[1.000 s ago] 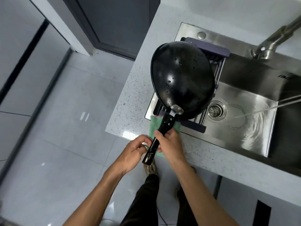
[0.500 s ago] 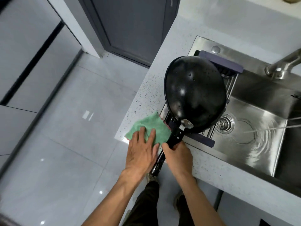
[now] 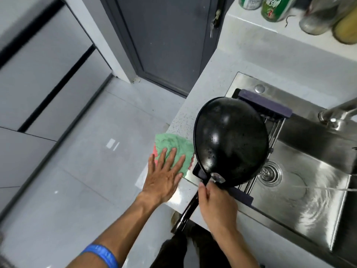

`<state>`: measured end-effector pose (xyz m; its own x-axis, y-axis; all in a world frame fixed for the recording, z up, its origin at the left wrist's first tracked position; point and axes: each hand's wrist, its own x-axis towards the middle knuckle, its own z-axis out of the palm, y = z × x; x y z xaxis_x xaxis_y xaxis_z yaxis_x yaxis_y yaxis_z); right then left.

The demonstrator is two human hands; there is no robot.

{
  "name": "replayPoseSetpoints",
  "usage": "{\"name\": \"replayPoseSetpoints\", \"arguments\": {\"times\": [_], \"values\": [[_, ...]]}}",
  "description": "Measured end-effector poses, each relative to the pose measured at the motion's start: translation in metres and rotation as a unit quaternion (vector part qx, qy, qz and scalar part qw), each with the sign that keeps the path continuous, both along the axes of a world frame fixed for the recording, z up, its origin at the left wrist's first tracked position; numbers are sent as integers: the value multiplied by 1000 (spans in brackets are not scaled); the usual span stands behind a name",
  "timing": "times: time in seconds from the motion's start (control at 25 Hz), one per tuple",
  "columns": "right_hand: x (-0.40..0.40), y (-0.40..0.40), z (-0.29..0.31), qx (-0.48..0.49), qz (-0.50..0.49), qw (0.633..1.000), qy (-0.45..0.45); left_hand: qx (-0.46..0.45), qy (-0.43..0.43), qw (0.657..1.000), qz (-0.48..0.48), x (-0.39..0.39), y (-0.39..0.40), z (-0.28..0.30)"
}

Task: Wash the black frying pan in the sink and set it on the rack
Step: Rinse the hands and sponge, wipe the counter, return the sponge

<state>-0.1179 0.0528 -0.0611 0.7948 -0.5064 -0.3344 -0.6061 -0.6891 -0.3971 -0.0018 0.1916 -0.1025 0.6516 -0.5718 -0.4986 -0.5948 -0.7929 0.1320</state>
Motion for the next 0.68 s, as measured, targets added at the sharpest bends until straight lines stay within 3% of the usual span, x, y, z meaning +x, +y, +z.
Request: {"name": "replayPoseSetpoints", "arguments": {"times": [0.12,0.28,0.56,0.68], "values": [[35,-28,8,11,49,993,-108,19,-7,1000,-7,45,-32,3],[83,-65,25,6,92,978,-186,35,63,996,-60,121,-75,13],[149,-99,33,-47,95,977,-187,-9,71,987,-144,212,-126,14],[170,-109,36,-19,68,982,-178,-18,62,984,-165,238,-156,11]]}}
